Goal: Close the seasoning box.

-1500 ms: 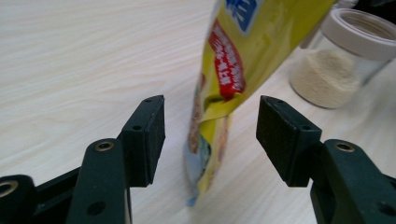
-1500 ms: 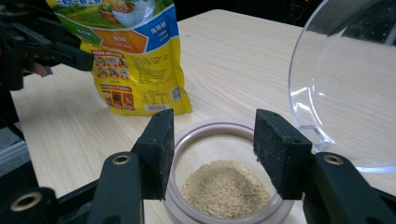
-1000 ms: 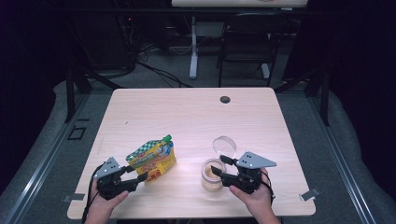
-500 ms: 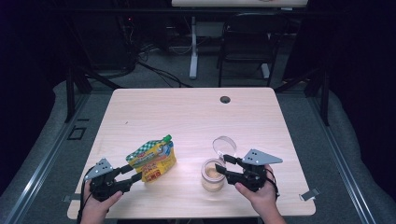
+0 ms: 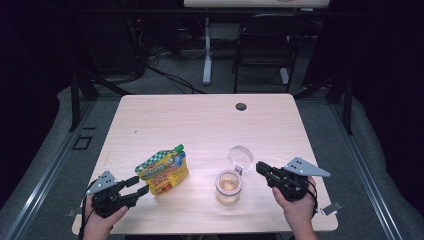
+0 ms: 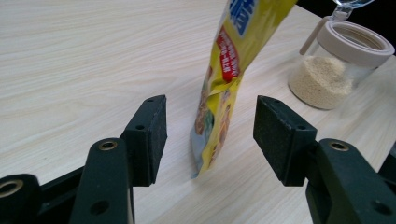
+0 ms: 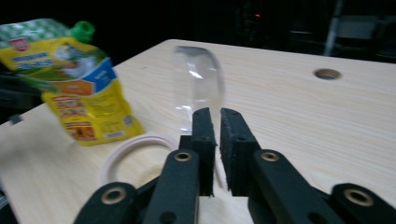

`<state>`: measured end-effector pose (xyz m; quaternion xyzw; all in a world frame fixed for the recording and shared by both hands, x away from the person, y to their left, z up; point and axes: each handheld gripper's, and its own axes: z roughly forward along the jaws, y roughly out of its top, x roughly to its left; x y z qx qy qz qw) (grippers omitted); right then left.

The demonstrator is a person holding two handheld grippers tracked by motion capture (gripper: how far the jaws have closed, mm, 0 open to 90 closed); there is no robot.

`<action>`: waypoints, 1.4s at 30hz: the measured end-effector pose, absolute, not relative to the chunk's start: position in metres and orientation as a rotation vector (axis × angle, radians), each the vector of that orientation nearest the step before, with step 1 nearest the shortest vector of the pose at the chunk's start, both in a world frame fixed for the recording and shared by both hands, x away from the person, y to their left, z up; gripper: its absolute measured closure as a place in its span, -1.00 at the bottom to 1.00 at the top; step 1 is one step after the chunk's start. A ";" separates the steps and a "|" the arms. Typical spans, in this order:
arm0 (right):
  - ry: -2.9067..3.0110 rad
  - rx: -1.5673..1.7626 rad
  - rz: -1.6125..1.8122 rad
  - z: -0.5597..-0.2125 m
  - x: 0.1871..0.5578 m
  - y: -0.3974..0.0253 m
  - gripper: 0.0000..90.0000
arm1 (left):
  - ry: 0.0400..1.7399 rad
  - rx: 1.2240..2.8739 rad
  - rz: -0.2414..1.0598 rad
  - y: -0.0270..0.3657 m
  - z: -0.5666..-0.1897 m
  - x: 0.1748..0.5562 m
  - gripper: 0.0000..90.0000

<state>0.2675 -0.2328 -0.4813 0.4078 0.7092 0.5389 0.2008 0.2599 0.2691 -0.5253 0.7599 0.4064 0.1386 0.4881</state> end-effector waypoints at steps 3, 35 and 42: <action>1.939 1.197 1.493 -0.485 0.270 -0.241 0.99 | 1.008 1.848 0.355 0.270 -0.525 0.260 0.00; 1.960 1.225 1.484 -0.500 0.309 -0.207 0.95 | 1.074 1.858 0.395 0.285 -0.529 0.247 0.00; 1.979 1.199 1.486 -0.500 0.304 -0.200 0.94 | 1.083 1.858 0.397 0.286 -0.530 0.248 0.00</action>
